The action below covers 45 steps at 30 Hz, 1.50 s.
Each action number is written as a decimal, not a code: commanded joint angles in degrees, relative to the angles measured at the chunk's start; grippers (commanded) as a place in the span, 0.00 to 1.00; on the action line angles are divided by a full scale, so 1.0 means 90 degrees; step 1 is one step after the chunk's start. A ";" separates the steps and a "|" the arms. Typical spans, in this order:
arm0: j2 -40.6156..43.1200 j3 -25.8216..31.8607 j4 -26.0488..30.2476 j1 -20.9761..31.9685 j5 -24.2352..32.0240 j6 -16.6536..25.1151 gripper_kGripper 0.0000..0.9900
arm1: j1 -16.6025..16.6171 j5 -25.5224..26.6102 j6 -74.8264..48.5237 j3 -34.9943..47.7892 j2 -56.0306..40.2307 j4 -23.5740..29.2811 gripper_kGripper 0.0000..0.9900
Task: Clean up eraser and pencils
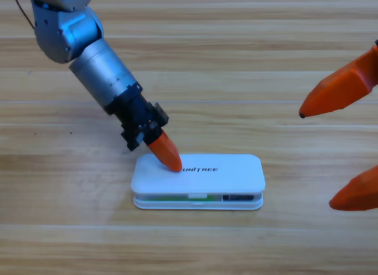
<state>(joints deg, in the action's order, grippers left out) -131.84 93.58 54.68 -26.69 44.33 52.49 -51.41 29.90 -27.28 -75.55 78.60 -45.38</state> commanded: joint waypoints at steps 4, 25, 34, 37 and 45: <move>-0.0244 -0.0281 -0.0284 -0.0267 -0.0218 -0.0139 0.00 | 0.0136 0.0086 -0.0015 0.0172 0.0046 0.0081 0.96; 0.0195 -0.0457 -0.0421 -0.0433 -0.0863 -0.0520 0.00 | 0.0136 0.0096 -0.0015 0.0162 0.0085 0.0091 0.96; 0.2627 -0.0203 0.0682 -0.1009 -0.1410 -0.0989 1.00 | 0.0136 0.0086 -0.0015 0.0152 0.0094 0.0091 0.96; 0.3281 -0.0213 0.0907 -0.1487 -0.1546 -0.1448 1.00 | 0.0136 0.0086 -0.0015 0.0162 0.0094 0.0101 0.96; 0.4336 -0.0232 0.1083 -0.2620 -0.1517 -0.2541 1.00 | 0.0136 0.0096 -0.0015 0.0162 0.0104 0.0101 0.96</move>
<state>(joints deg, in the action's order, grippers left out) -96.13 92.10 63.99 -43.73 30.65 32.18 -51.41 30.01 -27.28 -75.55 78.61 -45.37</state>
